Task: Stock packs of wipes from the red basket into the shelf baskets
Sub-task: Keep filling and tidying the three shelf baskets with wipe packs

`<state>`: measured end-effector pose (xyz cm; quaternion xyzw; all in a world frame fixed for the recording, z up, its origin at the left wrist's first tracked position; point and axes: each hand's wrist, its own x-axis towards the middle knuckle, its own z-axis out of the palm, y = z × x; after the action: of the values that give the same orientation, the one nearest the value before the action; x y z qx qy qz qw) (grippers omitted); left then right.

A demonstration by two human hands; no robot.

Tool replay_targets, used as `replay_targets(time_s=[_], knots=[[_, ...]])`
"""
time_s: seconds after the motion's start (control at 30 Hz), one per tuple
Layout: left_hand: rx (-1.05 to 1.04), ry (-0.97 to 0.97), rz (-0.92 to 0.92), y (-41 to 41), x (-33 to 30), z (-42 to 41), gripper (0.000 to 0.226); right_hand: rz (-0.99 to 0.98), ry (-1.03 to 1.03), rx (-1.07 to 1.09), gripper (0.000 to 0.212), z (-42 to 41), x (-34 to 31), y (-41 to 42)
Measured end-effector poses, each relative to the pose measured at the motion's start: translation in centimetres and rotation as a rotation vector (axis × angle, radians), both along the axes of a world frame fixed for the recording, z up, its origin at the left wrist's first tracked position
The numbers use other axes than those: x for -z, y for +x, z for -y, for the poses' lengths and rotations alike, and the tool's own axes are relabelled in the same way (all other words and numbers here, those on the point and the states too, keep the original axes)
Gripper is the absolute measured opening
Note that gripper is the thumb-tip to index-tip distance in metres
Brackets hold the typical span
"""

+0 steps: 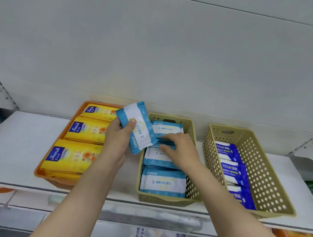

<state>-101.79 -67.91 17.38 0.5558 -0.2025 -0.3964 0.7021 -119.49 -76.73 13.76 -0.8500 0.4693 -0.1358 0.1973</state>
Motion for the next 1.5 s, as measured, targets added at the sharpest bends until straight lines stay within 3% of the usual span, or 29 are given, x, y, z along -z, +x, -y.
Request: replay_targets(time_s=[0.07,0.13,0.23,0.33,0.43,0.57,0.63,0.77,0.87,0.93,1.0,1.07,1.13,1.2,1.3,1.4,1.5], knots=[[-0.005,0.006,-0.010,-0.4,0.2,0.0,0.017,-0.089,0.100,-0.109,0.054,-1.0,1.0,0.2],[0.006,0.013,-0.026,-0.6,0.3,0.1,0.017,-0.008,0.133,-0.098,0.053,-1.5,0.9,0.4],[0.025,0.025,-0.064,-0.8,0.1,0.1,0.026,0.506,0.387,0.173,0.038,-1.4,-2.1,0.7],[0.092,0.019,-0.084,-1.7,-0.3,0.0,0.031,0.838,0.702,0.184,0.043,-0.9,-4.7,0.8],[0.176,0.015,-0.052,-2.7,-0.2,-0.3,0.031,0.752,0.683,0.067,0.030,-1.2,-5.7,0.5],[0.131,0.132,0.282,-3.1,0.5,-1.0,0.012,0.621,0.629,0.111,0.016,-0.5,-6.0,-1.7],[0.136,0.165,0.381,-3.0,1.2,-1.5,0.015,0.589,0.658,0.185,0.013,-0.6,-5.6,-2.5],[0.201,0.142,0.386,-4.2,0.5,-1.9,0.038,1.062,1.024,0.319,0.020,-1.6,-5.0,-2.0],[0.252,0.151,0.299,-5.0,-0.7,-1.6,0.039,1.189,1.133,0.264,0.034,-2.6,-4.7,-1.2],[0.238,0.139,0.306,-4.5,-0.9,-1.5,0.030,1.112,0.904,0.301,0.036,-3.0,-4.9,-1.1],[0.242,0.115,0.342,-3.7,-1.1,-1.6,0.023,0.919,0.493,0.293,0.053,-2.4,-5.5,-1.8],[0.311,0.095,0.385,-3.1,-1.3,-1.6,0.022,0.777,0.265,0.162,0.071,-1.6,-6.6,-2.8],[0.405,0.090,0.412,-2.8,-1.6,-1.4,0.021,0.631,0.264,-0.009,0.065,-1.1,-7.7,-3.5],[0.473,0.107,0.465,-2.6,-1.6,-0.9,0.021,0.492,0.347,-0.127,0.042,-0.7,-8.3,-3.7],[0.389,0.167,0.631,-2.6,-0.5,-0.6,0.026,0.349,0.333,-0.102,0.016,-0.6,-7.4,-3.7],[0.274,0.233,0.702,-3.1,1.1,-1.4,0.045,0.313,0.399,0.051,0.015,-1.1,-5.2,-4.4],[0.317,0.216,0.578,-4.3,2.4,-2.3,0.040,0.143,0.434,0.016,0.015,-2.5,-3.3,-4.4]])
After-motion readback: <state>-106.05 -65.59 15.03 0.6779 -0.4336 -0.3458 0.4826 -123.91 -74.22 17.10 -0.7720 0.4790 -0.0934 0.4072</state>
